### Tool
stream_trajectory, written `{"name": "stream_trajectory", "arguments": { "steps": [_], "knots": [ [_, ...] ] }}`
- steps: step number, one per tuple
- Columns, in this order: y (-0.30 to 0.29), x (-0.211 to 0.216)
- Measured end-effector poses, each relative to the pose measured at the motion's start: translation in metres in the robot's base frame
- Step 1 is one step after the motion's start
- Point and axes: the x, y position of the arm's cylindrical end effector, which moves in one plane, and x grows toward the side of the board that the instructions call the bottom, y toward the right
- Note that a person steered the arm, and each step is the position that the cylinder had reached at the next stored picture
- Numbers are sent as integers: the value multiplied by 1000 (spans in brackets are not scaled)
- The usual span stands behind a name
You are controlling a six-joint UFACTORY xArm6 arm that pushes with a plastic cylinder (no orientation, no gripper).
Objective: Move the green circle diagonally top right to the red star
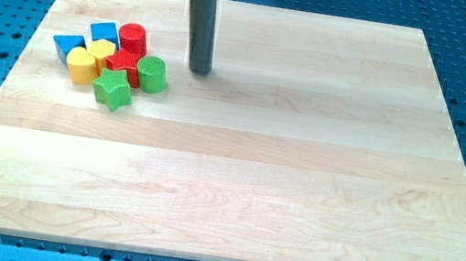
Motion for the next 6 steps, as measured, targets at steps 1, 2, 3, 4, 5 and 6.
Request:
{"name": "stream_trajectory", "arguments": {
  "steps": [1, 2, 3, 4, 5, 6],
  "knots": [
    [-16, -10],
    [-21, 40],
    [-4, 107],
    [-31, 133],
    [-41, 101],
    [-41, 63]
  ]
}}
